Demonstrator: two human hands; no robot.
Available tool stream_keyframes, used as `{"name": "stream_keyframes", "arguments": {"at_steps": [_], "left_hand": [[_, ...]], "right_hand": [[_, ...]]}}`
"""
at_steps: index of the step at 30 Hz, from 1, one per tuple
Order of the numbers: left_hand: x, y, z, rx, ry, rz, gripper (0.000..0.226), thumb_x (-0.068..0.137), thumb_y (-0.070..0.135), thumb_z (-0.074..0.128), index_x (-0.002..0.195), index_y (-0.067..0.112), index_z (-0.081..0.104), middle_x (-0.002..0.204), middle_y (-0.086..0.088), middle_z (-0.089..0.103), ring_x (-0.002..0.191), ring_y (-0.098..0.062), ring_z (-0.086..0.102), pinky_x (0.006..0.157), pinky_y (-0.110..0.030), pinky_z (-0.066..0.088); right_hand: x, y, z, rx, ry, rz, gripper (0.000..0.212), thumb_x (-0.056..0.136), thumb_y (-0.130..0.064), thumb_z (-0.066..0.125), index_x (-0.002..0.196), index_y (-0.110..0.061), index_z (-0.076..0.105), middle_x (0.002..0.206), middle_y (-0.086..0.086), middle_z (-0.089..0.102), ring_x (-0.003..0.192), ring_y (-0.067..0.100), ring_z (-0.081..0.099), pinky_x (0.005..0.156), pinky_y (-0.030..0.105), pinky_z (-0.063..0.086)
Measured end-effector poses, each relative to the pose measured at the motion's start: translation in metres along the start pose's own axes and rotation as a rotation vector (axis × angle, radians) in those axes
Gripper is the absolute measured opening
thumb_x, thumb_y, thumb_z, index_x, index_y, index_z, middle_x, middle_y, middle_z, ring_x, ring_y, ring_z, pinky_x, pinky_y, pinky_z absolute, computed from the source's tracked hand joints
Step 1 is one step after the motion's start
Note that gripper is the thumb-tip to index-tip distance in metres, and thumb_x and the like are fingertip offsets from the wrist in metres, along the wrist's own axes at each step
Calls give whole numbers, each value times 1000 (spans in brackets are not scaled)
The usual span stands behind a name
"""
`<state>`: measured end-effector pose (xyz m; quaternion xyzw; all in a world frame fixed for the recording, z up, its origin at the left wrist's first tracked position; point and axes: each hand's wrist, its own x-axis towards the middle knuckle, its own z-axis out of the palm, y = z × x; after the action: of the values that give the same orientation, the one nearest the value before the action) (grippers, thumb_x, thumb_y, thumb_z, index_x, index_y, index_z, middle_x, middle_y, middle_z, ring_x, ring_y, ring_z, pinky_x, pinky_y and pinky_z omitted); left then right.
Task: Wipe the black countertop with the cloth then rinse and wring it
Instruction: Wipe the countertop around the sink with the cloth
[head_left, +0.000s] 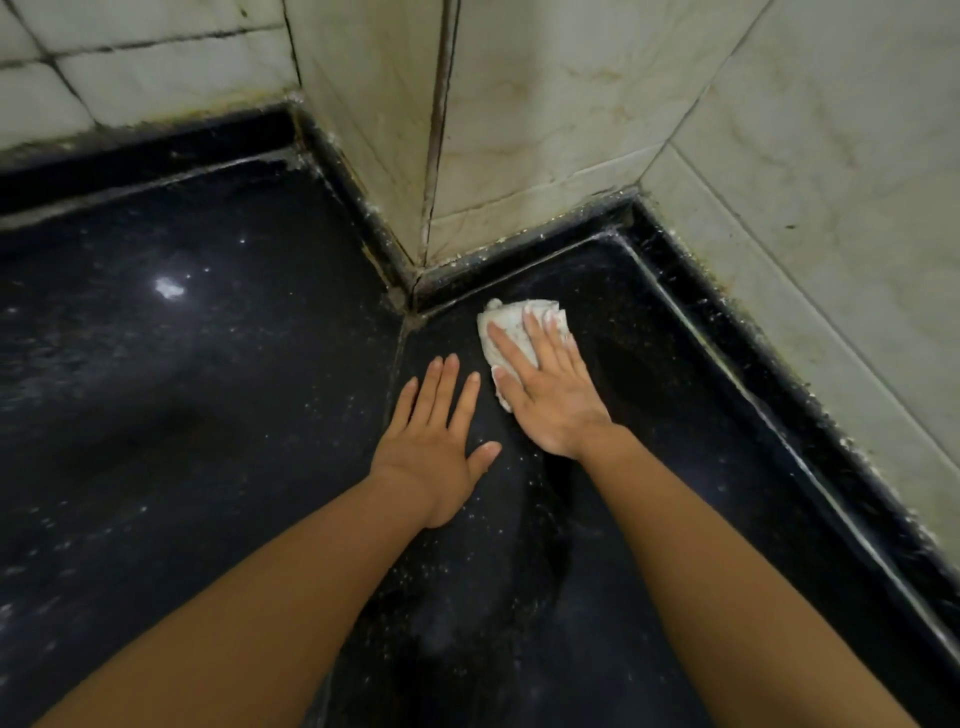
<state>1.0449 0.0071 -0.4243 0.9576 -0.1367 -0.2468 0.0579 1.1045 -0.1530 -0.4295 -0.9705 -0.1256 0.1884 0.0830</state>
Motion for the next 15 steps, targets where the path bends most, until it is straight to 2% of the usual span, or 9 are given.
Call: {"name": "stream_keyframes", "arguments": {"at_steps": [6,12,15], "left_hand": [[-54,-2,28,-99,249,3,76,81,57,-19,142,12,-25,152,-3,-26,138,-14,-27,111,-34,-22],[-114,-26,51,-179,241,-96,80,79,60,-19,143,12,-21,154,-3,-23,141,-14,-23,114,-33,-15],[-128,-36,55,-157,197,-139,81,78,59,-20,142,10,-24,152,-6,-28,140,-17,-27,113,-34,-16]], "right_hand": [[-63,1,23,-21,0,-30,52,102,-48,16,147,-44,-7,159,-2,-21,137,7,-32,115,31,-19],[-141,-1,49,-12,-19,-10,50,98,-51,12,142,-48,-11,152,-11,-27,137,7,-35,111,24,-26],[-187,-6,63,-57,-52,-39,49,97,-52,6,144,-46,-10,152,-8,-27,140,12,-33,115,31,-19]]}}
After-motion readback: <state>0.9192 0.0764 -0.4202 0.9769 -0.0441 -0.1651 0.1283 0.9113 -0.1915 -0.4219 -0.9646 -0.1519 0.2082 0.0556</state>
